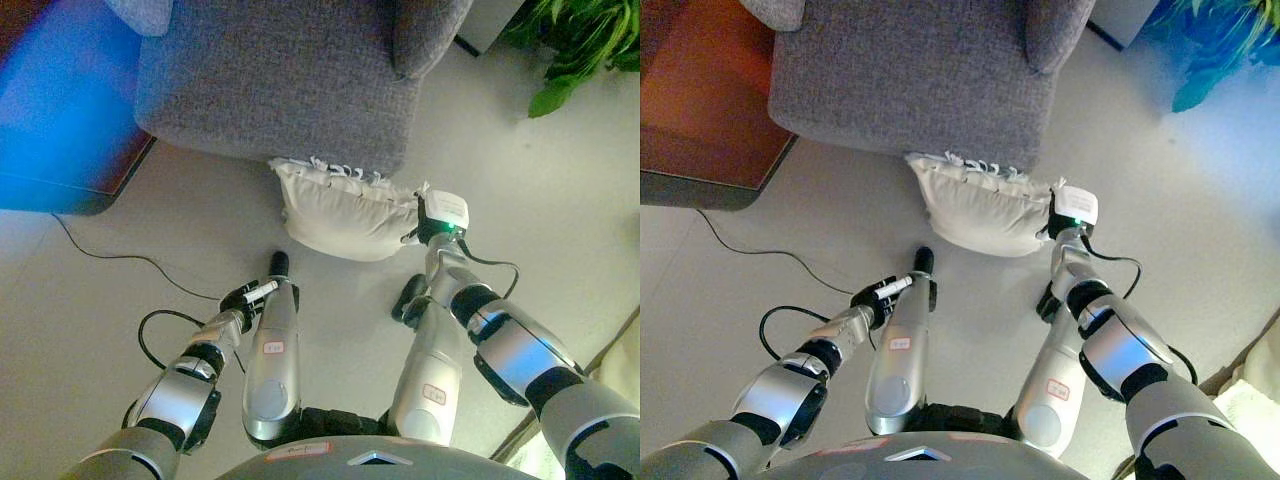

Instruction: Pick up the pillow and put it on the sofa.

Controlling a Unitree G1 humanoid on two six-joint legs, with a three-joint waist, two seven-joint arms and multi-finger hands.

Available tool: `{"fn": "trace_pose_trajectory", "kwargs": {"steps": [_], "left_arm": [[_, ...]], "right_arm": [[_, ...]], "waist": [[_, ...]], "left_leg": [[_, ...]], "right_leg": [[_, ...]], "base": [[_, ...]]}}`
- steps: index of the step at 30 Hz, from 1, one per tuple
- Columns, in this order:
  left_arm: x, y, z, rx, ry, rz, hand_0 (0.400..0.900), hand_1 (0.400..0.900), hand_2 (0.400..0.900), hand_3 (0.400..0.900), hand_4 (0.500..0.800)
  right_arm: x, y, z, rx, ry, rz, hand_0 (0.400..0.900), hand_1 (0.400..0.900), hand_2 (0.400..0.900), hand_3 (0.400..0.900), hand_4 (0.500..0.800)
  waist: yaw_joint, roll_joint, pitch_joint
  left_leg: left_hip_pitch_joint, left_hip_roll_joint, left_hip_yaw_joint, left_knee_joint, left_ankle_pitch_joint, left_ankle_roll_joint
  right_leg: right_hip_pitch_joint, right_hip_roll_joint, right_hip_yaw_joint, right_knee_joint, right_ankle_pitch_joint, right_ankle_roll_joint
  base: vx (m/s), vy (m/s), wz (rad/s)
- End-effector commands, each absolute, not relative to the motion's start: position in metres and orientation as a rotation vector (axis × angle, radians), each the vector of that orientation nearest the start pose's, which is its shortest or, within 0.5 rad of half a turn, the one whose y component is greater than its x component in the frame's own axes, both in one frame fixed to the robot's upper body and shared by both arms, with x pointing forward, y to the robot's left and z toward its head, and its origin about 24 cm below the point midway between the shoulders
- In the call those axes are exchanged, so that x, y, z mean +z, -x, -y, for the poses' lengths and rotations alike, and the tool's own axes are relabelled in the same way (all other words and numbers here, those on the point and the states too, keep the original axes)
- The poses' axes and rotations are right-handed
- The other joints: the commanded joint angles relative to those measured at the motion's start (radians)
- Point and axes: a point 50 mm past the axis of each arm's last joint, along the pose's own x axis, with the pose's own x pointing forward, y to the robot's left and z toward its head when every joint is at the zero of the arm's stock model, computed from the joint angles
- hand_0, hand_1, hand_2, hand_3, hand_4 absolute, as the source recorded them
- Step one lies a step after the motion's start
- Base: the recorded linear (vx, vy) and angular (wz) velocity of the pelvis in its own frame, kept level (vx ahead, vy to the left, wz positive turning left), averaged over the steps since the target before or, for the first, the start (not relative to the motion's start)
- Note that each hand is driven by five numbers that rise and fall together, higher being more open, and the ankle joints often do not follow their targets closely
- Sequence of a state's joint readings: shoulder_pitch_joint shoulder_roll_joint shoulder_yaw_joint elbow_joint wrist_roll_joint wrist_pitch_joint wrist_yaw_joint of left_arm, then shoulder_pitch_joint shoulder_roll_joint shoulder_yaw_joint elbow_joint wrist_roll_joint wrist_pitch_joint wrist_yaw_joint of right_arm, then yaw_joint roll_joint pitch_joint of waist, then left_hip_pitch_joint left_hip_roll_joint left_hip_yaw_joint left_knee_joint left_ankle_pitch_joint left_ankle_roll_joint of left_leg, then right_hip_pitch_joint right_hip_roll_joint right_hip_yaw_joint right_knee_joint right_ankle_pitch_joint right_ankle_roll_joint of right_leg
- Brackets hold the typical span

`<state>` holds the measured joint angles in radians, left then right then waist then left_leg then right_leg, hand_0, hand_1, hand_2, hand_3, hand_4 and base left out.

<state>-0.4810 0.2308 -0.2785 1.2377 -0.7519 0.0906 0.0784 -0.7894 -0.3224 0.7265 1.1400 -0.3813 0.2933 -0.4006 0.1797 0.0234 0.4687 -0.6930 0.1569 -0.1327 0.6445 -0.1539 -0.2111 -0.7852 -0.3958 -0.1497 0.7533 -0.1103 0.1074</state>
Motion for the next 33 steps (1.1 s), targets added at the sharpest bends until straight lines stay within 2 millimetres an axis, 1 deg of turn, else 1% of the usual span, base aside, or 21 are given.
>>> {"fn": "trace_pose_trajectory", "kwargs": {"steps": [1, 5, 6, 10, 17, 21, 25, 30, 32, 33], "left_arm": [[-0.108, -0.236, -0.208, 0.336, 0.24, -0.987, 0.9, 0.9, 0.9, 0.9, 0.8], [-0.104, -0.241, -0.209, 0.392, 0.297, -0.978, 0.9, 0.9, 0.9, 0.9, 0.8], [-0.103, -0.242, -0.21, 0.415, 0.32, -0.979, 0.9, 0.9, 0.9, 0.9, 0.8], [-0.102, -0.243, -0.211, 0.469, 0.373, -0.991, 0.9, 0.9, 0.9, 0.9, 0.8], [-0.102, -0.242, -0.21, 0.537, 0.479, -1.022, 0.9, 0.9, 0.9, 0.9, 0.8], [-0.105, -0.236, -0.215, 0.59, 0.53, -1.036, 0.9, 0.9, 0.9, 0.9, 0.8], [-0.109, -0.227, -0.226, 0.639, 0.549, -1.042, 0.9, 0.9, 0.9, 0.9, 0.8], [-0.105, -0.228, -0.24, 0.669, 0.56, -1.008, 0.9, 0.9, 0.9, 0.9, 0.8], [-0.103, -0.23, -0.243, 0.676, 0.556, -1.003, 0.9, 0.9, 0.9, 0.9, 0.8], [-0.102, -0.229, -0.245, 0.681, 0.554, -1.003, 0.9, 0.9, 0.9, 0.9, 0.8]], "right_arm": [[0.069, -0.383, 0.201, -0.208, 1.421, -0.225, 0.9, 0.9, 0.9, 0.9, 0.8], [0.089, -0.392, 0.199, -0.208, 1.444, -0.193, 0.9, 0.9, 0.9, 0.9, 0.8], [0.096, -0.395, 0.198, -0.215, 1.449, -0.178, 0.9, 0.9, 0.9, 0.9, 0.8], [0.117, -0.403, 0.197, -0.233, 1.471, -0.141, 0.9, 0.9, 0.9, 0.9, 0.8], [0.157, -0.416, 0.19, -0.235, 1.513, -0.069, 0.9, 0.9, 0.9, 0.9, 0.8], [0.178, -0.423, 0.18, -0.186, 1.488, -0.051, 0.9, 0.9, 0.9, 0.9, 0.8], [0.184, -0.425, 0.175, -0.143, 1.47, -0.066, 0.9, 0.9, 0.9, 0.9, 0.8], [0.189, -0.427, 0.169, -0.058, 1.428, -0.088, 0.9, 0.9, 0.9, 0.9, 0.8], [0.188, -0.428, 0.166, -0.001, 1.408, -0.097, 0.812, 0.812, 0.812, 0.812, 0.747], [0.188, -0.428, 0.164, 0.024, 1.387, -0.099, 0.667, 0.667, 0.667, 0.667, 0.66]], "waist": [[0.023, 0.026, 0.026], [0.024, 0.032, 0.04], [0.027, 0.038, 0.047], [0.031, 0.049, 0.051], [0.041, 0.061, 0.051], [0.052, 0.071, 0.051], [0.064, 0.071, 0.051], [0.069, 0.07, 0.051], [0.068, 0.069, 0.051], [0.068, 0.068, 0.051]], "left_leg": [[-0.021, 0.033, -0.052, -0.025, 0.032, 0.041], [-0.092, 0.012, -0.055, 0.059, 0.01, 0.05], [-0.113, 0.009, -0.056, 0.115, -0.033, 0.052], [-0.208, -0.014, -0.065, 0.237, -0.068, 0.067], [-0.407, -0.055, -0.092, 0.455, -0.132, 0.09], [-0.525, -0.076, -0.111, 0.612, -0.183, 0.096], [-0.617, -0.08, -0.119, 0.764, -0.242, 0.109], [-0.705, -0.064, -0.128, 0.922, -0.3, 0.119], [-0.73, -0.06, -0.132, 0.971, -0.315, 0.119], [-0.738, -0.057, -0.135, 0.987, -0.319, 0.118]], "right_leg": [[-0.016, -0.079, 0.15, -0.018, 0.05, 0.126], [-0.067, -0.069, 0.165, 0.035, 0.031, 0.114], [-0.087, -0.064, 0.176, 0.085, -0.008, 0.117], [-0.17, -0.056, 0.203, 0.176, -0.036, 0.1], [-0.346, -0.04, 0.255, 0.332, -0.098, 0.061], [-0.437, -0.029, 0.29, 0.444, -0.16, 0.033], [-0.517, -0.017, 0.325, 0.589, -0.224, 0.015], [-0.599, -0.013, 0.363, 0.742, -0.277, 0.007], [-0.625, -0.015, 0.376, 0.791, -0.291, 0.006], [-0.635, -0.016, 0.38, 0.808, -0.295, 0.005]], "base": [[-0.07, 0.064, -0.04], [-0.05, 0.077, -0.1], [-0.01, 0.076, -0.12], [-0.05, 0.092, -0.1], [-0.06, 0.087, -0.11], [-0.05, 0.025, -0.06], [-0.02, 0.002, -0.05], [-0.01, 0.002, -0.02], [0.0, 0.0, 0.0], [0.0, 0.0, 0.0]]}}
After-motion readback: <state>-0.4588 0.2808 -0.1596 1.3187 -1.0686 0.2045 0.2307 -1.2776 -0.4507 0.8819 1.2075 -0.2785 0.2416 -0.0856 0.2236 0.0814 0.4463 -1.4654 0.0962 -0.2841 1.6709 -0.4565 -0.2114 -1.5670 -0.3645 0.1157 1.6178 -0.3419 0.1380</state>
